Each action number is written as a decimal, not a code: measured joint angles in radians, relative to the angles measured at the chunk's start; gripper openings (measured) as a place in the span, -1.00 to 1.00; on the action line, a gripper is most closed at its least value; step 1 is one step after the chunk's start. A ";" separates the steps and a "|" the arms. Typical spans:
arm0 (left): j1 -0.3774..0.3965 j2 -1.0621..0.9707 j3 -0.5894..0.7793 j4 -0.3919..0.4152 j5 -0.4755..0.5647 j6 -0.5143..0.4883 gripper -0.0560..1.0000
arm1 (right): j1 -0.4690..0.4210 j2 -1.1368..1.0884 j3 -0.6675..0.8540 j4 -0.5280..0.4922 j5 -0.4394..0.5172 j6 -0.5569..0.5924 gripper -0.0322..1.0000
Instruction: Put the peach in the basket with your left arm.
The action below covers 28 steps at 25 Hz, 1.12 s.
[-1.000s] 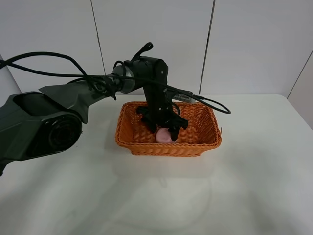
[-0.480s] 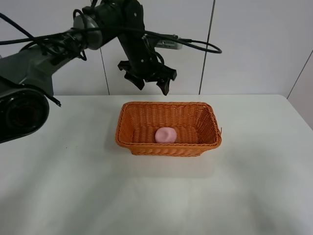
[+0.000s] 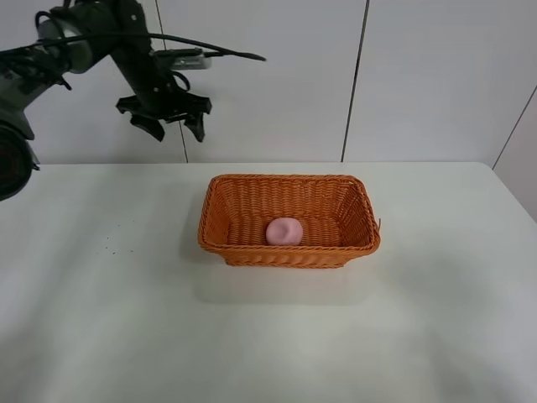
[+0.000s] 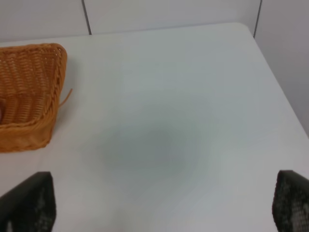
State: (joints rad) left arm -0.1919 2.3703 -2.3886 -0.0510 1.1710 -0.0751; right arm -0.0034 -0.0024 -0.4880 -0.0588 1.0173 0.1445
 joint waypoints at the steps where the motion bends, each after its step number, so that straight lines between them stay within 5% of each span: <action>1: 0.034 0.000 0.000 0.002 0.000 0.000 0.74 | 0.000 0.000 0.000 0.000 0.000 0.000 0.41; 7: 0.157 0.000 0.000 0.001 0.000 0.001 0.72 | 0.000 0.000 0.000 0.000 0.000 0.000 0.41; 14: 0.172 -0.042 0.074 -0.029 0.000 0.041 0.72 | 0.000 0.000 0.000 0.000 0.000 0.000 0.41; 28: 0.172 -0.618 0.776 0.001 -0.002 0.075 0.71 | 0.000 0.000 0.000 0.000 0.000 0.000 0.41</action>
State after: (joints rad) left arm -0.0197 1.7519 -1.6129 -0.0505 1.1692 0.0000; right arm -0.0034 -0.0024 -0.4880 -0.0588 1.0173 0.1445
